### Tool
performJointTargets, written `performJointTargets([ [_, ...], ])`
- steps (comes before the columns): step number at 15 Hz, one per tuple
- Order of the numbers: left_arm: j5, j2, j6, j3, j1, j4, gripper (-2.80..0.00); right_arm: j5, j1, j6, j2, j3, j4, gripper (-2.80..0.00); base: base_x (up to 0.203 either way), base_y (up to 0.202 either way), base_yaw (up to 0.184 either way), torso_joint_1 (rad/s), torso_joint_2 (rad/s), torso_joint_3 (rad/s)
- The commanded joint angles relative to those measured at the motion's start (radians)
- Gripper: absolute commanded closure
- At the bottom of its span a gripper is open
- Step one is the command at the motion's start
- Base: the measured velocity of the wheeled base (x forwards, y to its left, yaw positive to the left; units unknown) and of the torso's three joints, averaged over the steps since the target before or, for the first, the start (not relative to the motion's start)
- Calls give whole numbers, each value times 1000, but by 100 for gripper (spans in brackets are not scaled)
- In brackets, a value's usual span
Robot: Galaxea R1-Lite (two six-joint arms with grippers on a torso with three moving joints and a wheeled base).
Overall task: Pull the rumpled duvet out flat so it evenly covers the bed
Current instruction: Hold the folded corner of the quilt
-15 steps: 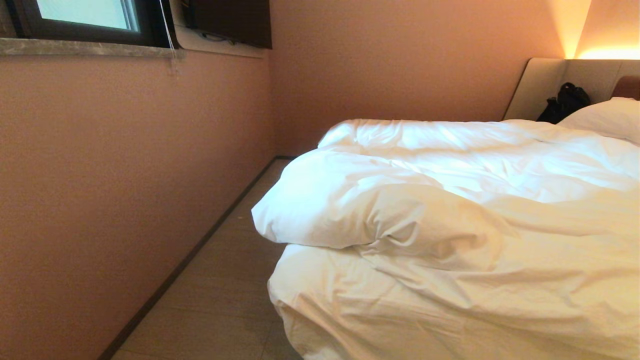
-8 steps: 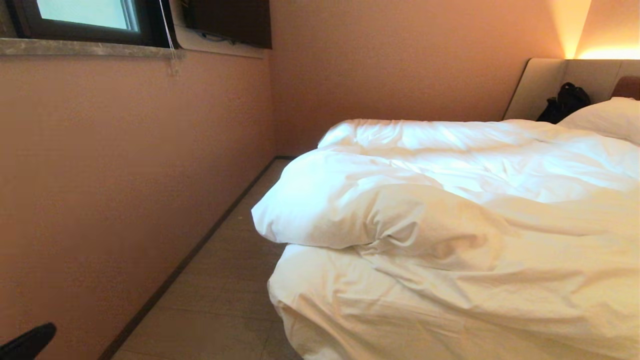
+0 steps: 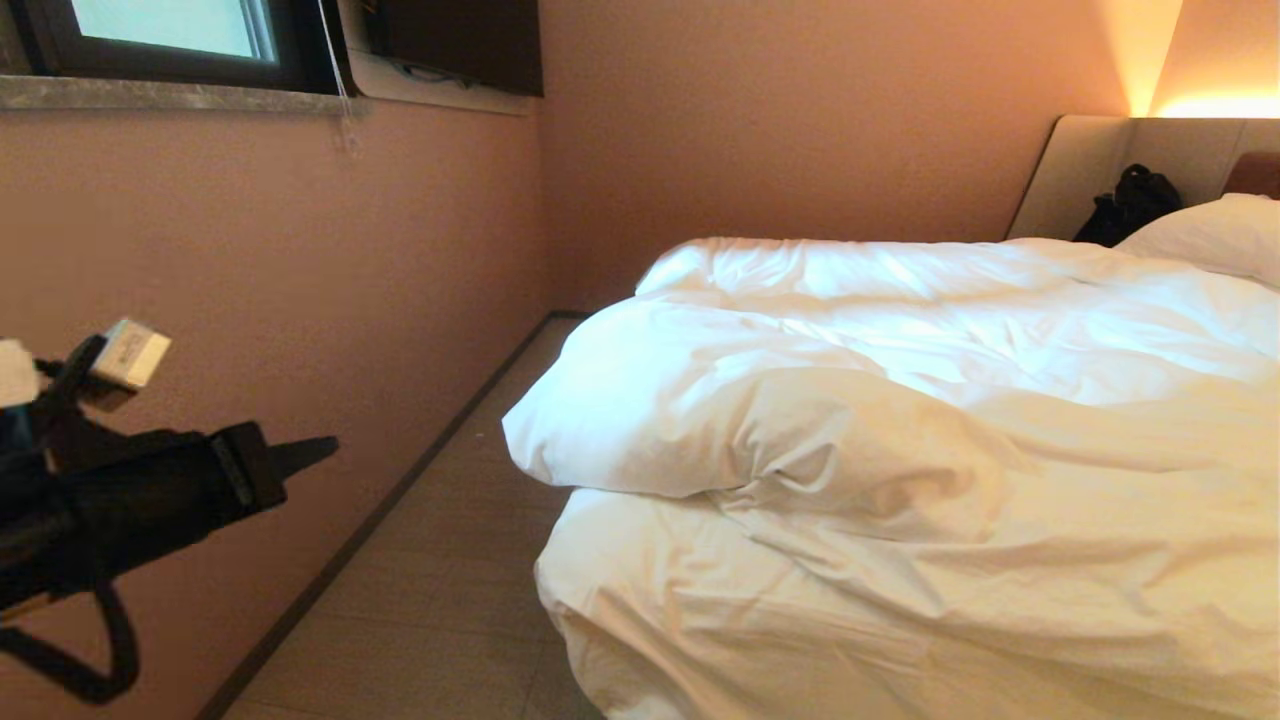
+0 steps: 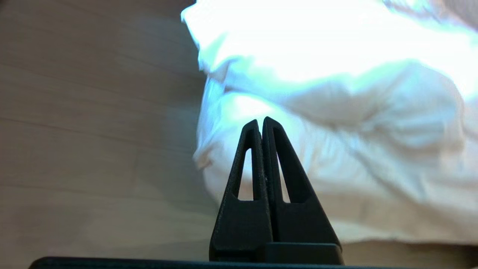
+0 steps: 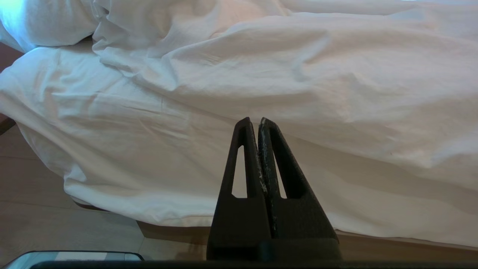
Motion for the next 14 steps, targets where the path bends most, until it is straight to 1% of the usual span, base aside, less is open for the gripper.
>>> performJointTargets([
  [1, -5, 216, -18, -83, -7, -23, 0, 0, 0, -1, 1, 0, 0, 0, 0, 0, 0, 0, 0, 0],
  [4, -10, 360, -57, -222, -59, -38, 0, 2, 0, -1, 1, 0, 0, 0, 0, 0, 0, 0, 0, 0],
  [7, -17, 467, -67, -300, -92, -40, 0, 0, 0, -2, 1, 0, 0, 0, 0, 0, 0, 0, 0, 0],
  [9, -18, 549, -66, -369, -113, -38, 0, 0, 0, -1, 1, 0, 0, 0, 0, 0, 0, 0, 0, 0],
  [12, -14, 654, -46, -474, -154, -33, 0, 0, 0, -1, 1, 0, 0, 0, 0, 0, 0, 0, 0, 0],
  [14, -14, 716, -35, -522, -177, -28, 0, 2, 0, -1, 1, 0, 0, 0, 0, 0, 0, 0, 0, 0],
])
